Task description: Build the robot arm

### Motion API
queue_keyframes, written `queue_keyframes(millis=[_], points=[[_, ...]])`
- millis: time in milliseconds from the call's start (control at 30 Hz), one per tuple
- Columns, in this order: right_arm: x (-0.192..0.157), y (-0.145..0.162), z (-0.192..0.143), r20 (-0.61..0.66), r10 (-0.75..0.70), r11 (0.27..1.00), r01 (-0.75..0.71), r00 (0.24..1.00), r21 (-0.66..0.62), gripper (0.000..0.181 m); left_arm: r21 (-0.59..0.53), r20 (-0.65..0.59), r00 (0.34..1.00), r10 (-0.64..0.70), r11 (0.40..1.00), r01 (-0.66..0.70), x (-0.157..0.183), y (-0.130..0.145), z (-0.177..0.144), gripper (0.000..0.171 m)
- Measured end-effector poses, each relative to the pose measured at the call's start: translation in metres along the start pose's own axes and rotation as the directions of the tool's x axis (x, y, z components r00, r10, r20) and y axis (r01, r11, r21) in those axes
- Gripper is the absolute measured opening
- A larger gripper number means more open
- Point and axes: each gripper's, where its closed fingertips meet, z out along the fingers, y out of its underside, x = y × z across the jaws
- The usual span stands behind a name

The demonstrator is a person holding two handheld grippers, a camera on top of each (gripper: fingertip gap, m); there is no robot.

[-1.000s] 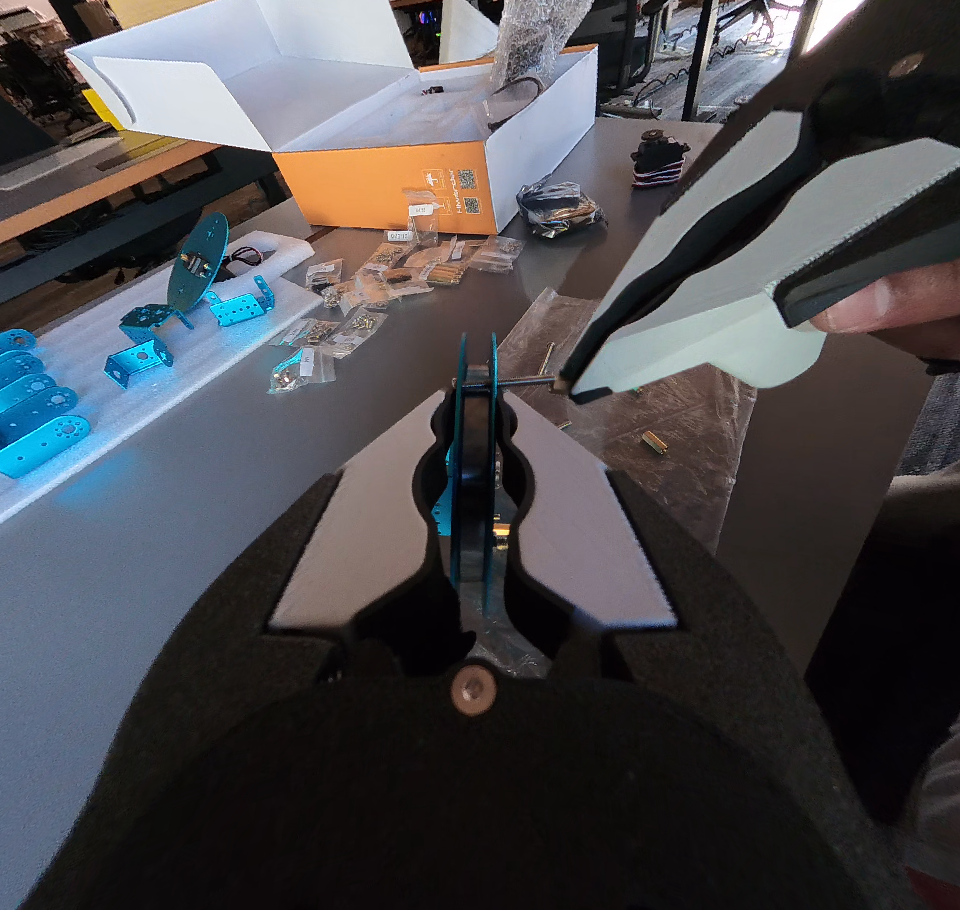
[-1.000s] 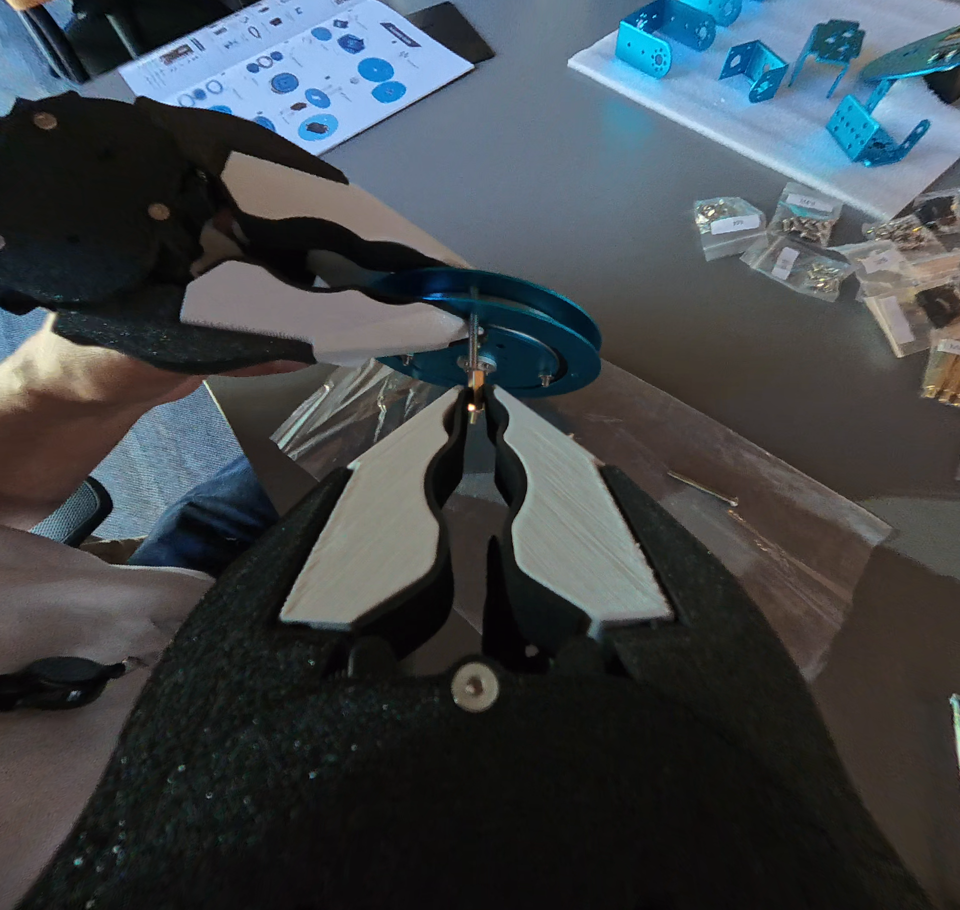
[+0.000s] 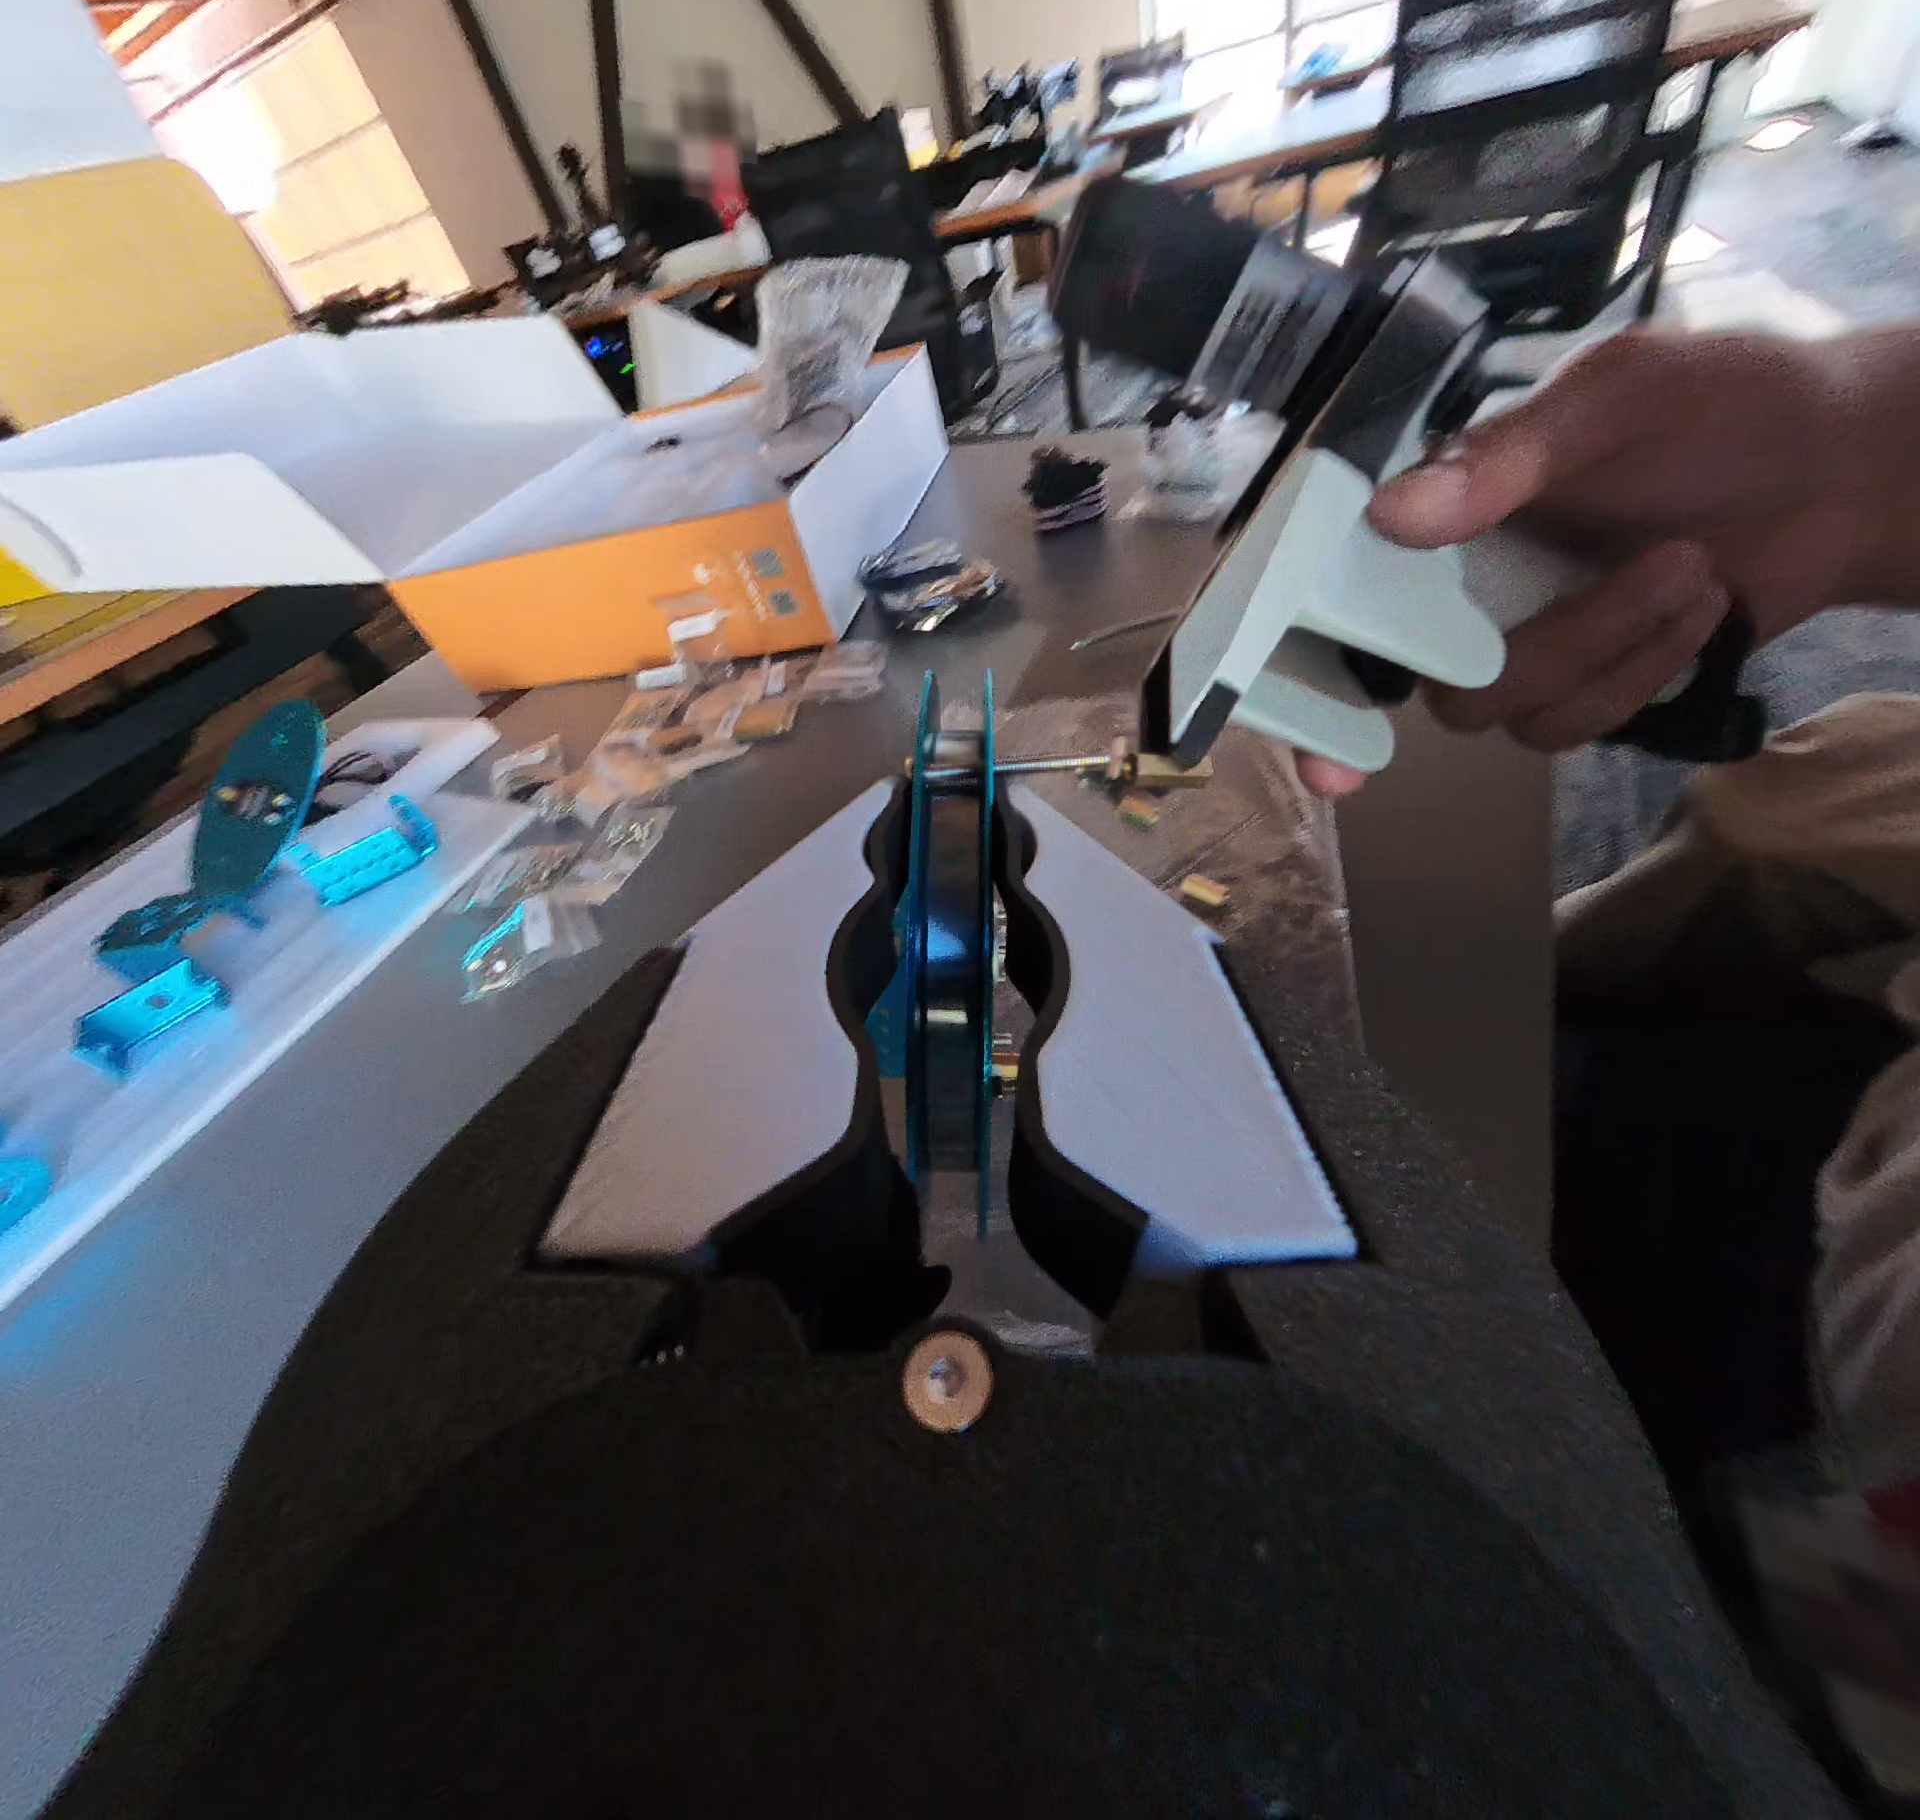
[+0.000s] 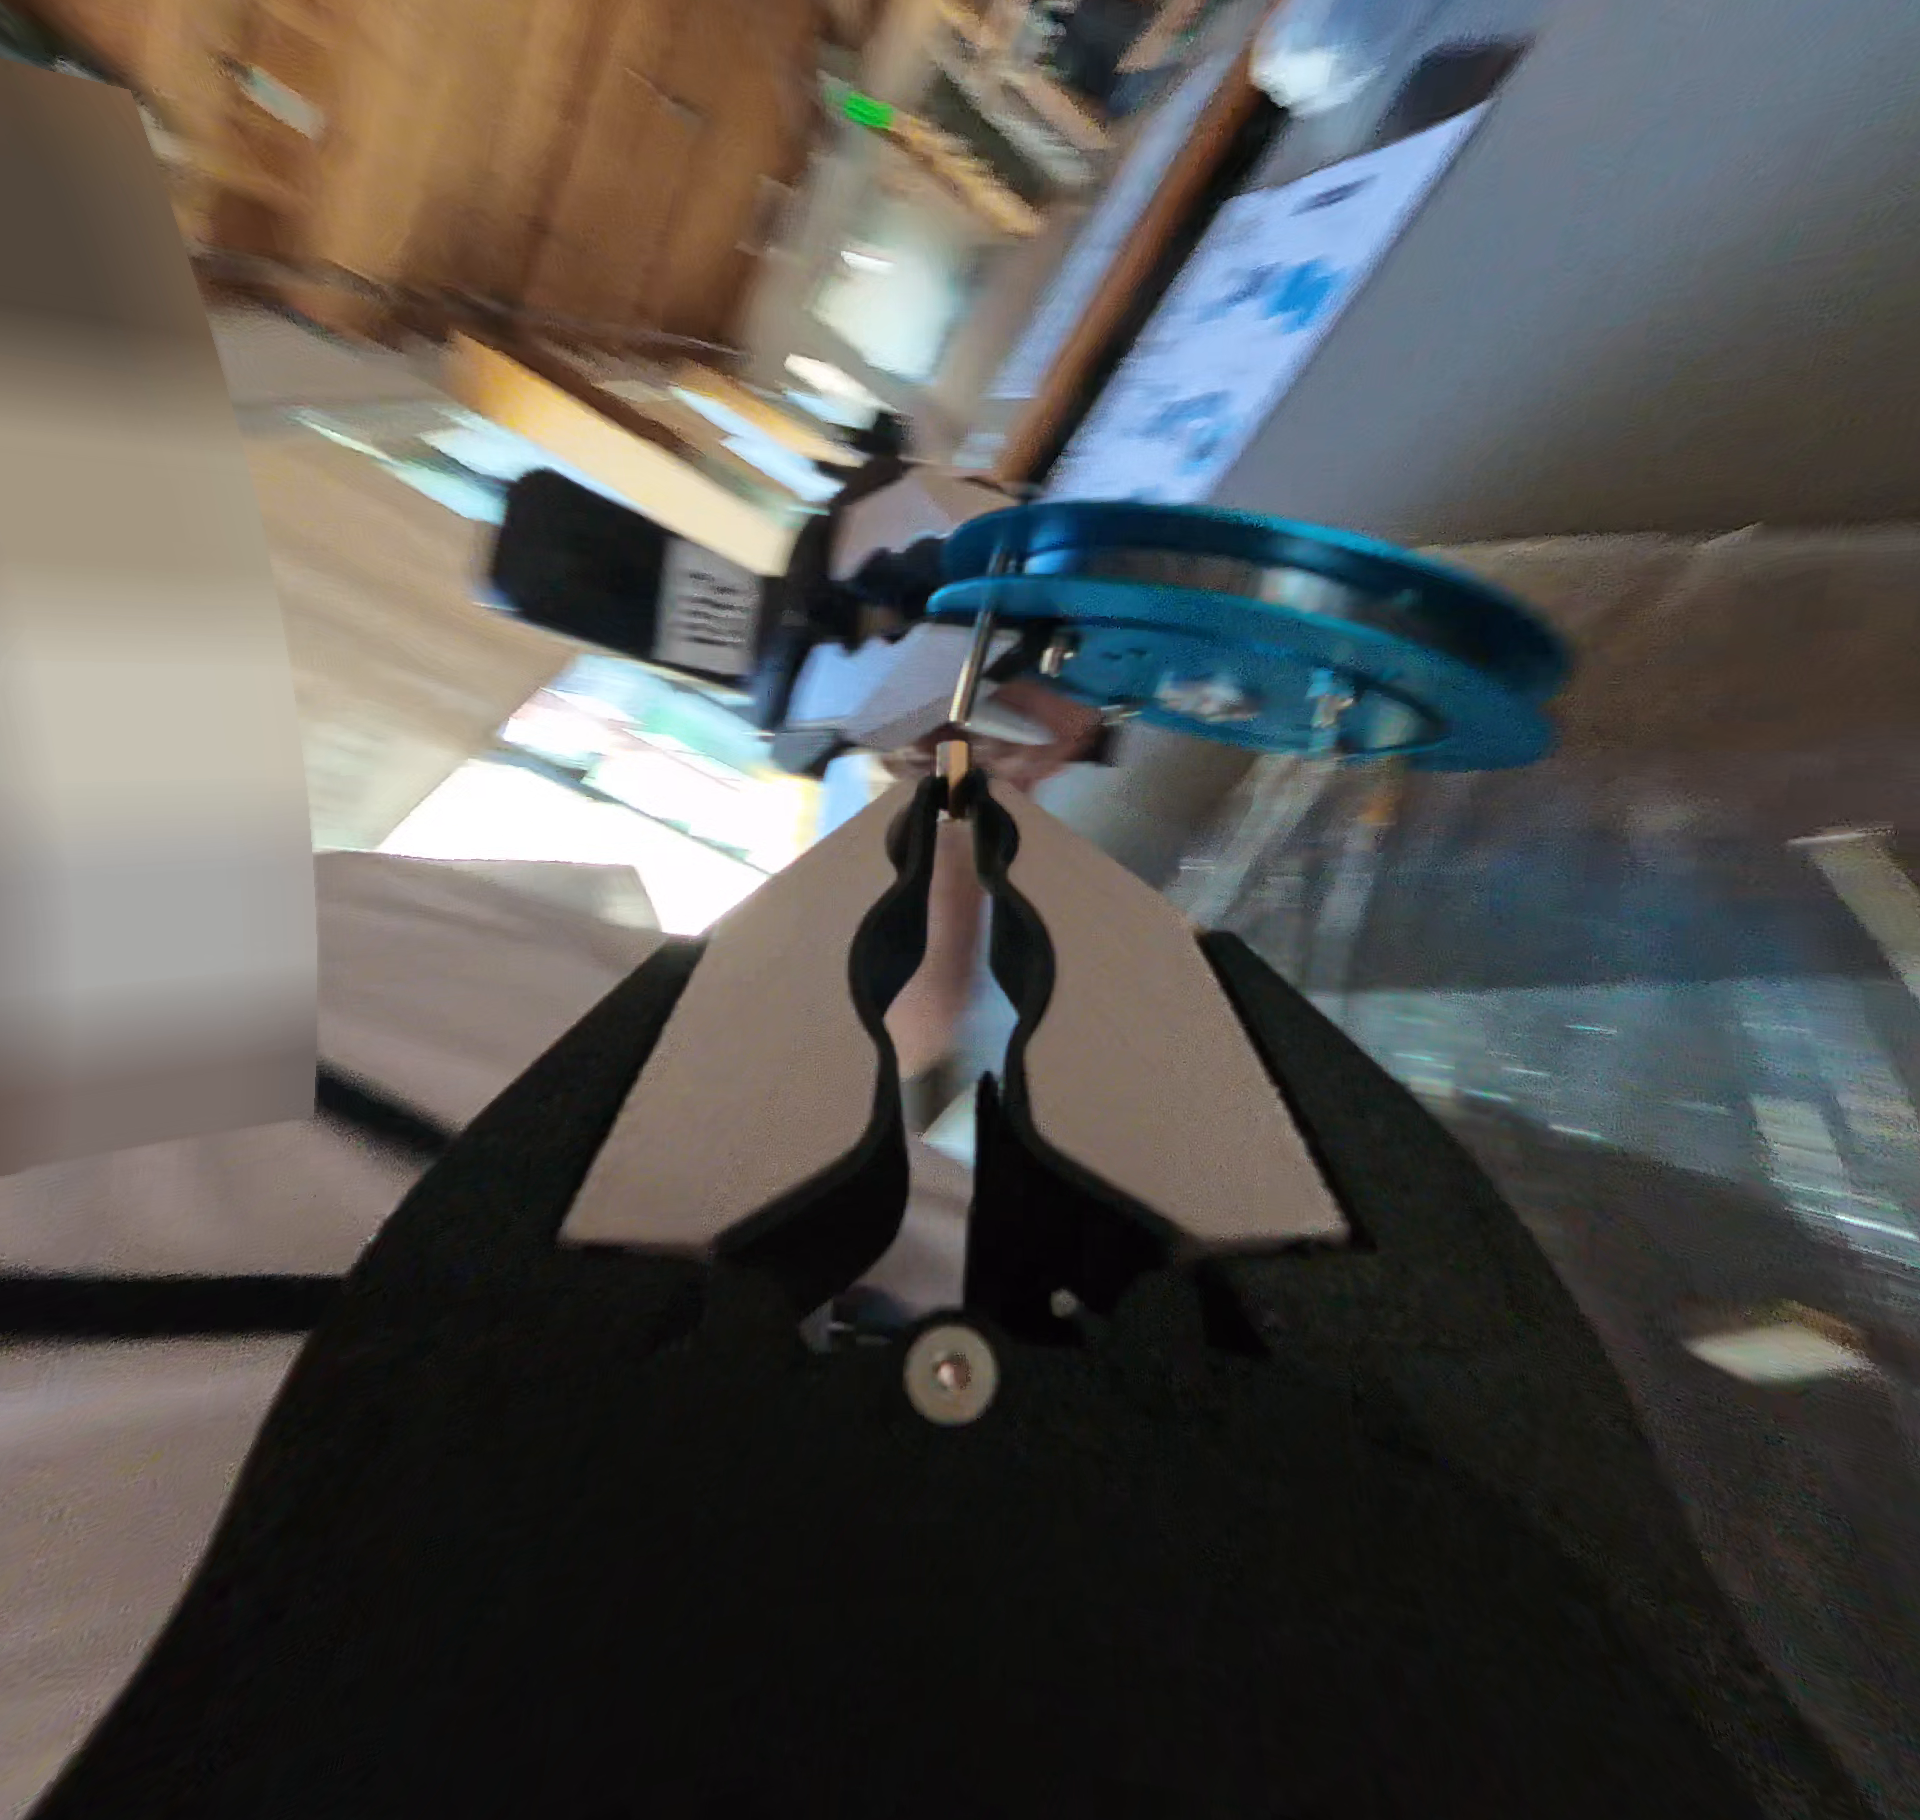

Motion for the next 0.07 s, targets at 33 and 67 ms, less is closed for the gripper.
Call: queue_keyframes(millis=[33,67], points=[[-0.012,-0.001,0.002,0.158,0.121,0.992,-0.124,0.98,0.013,0.005,0.033,-0.033,0.999,-0.011,0.999,0.012,0.001,-0.005,-0.003,0.013],[-0.025,-0.005,0.001,0.319,0.223,0.97,-0.242,0.921,0.021,0.005,0.074,-0.063,0.998,-0.017,0.997,0.021,0.003,-0.012,-0.007,0.013]])
